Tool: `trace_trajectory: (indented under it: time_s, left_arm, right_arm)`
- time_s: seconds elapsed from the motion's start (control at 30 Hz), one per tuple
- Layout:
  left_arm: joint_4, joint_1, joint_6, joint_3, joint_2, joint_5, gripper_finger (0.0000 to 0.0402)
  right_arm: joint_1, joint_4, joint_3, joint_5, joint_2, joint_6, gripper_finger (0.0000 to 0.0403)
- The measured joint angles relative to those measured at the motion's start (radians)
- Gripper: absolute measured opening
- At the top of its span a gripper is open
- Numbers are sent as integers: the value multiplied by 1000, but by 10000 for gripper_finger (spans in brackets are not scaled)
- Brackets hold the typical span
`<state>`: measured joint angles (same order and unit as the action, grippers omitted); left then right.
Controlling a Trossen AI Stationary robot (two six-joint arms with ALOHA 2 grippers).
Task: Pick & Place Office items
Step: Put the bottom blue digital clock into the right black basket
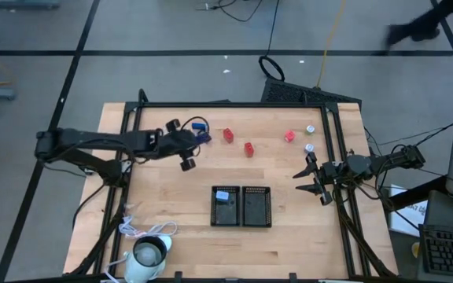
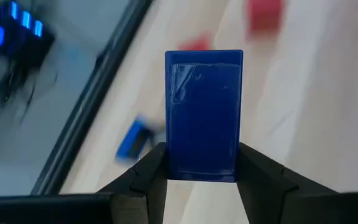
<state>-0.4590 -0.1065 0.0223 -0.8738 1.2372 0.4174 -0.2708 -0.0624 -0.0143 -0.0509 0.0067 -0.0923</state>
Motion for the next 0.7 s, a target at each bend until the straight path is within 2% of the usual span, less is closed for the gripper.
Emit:
trace_trajectory:
  time_s: [0.17,0.33,0.5,0.63,0.7]
  left_arm:
    - [175,44,47,1,5,-70,155]
    - [540,59,43,108,26,-225,154]
    - [889,72,-3,228,34,-379,154]
    - [1008,97,-13,267,34,-474,154]
    - [1010,108,-7,267,33,-472,155]
  right_arm:
    - [0,0,0,0,0,0,169]
    - [0,-5,0,-4,0,0,169]
    - [1,-121,0,-53,5,4,169]
    - [1,-226,0,-54,10,-104,169]
    - [0,-295,0,-117,12,-107,169]
